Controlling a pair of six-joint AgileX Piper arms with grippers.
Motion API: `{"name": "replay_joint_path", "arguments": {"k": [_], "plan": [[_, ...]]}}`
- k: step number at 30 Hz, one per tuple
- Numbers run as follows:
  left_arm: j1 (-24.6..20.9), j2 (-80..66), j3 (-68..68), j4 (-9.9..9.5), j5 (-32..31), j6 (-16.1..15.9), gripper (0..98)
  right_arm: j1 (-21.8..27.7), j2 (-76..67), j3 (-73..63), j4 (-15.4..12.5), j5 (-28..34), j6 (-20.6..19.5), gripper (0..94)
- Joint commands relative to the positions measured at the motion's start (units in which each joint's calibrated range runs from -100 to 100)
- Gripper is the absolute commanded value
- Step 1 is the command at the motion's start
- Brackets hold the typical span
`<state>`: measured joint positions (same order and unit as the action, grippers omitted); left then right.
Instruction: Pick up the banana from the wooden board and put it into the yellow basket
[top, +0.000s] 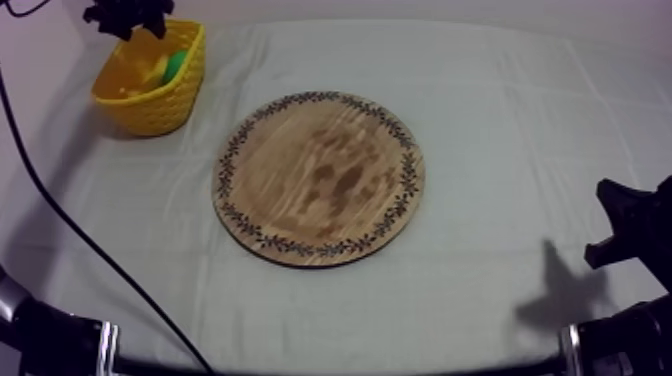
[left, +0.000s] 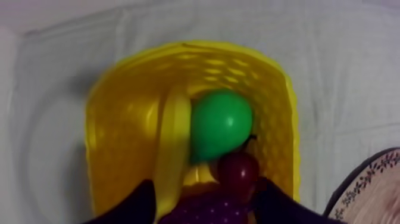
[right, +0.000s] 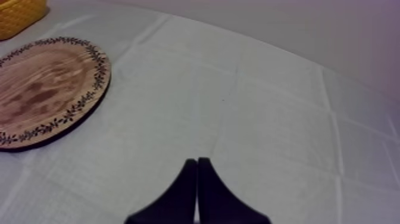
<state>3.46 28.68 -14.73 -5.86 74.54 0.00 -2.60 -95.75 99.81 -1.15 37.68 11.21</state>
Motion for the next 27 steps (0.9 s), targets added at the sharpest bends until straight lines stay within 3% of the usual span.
{"name": "replay_joint_path", "arguments": {"k": [1,6,12,22,27], "plan": [[-0.2,-1.3,0.6,0.16,-2.1,-0.3,42.6,0.0,0.0,0.0,0.0,0.0,0.0,0.3],[-0.8,-5.7,2.7,1.43,-5.1,-1.8,22.4,0.0,0.0,0.0,0.0,0.0,0.0,0.3],[-1.4,-13.6,6.9,2.92,-7.8,-4.1,5.5,0.0,0.0,0.0,0.0,0.0,0.0,0.3],[-1.9,-32.9,21.0,2.71,-13.4,-5.7,0.2,0.0,0.0,0.0,0.0,0.0,0.0,0.3],[-1.9,-45.6,33.3,2.24,-19.8,-6.0,0.0,0.0,0.0,0.0,0.0,0.0,0.0,0.3]]}}
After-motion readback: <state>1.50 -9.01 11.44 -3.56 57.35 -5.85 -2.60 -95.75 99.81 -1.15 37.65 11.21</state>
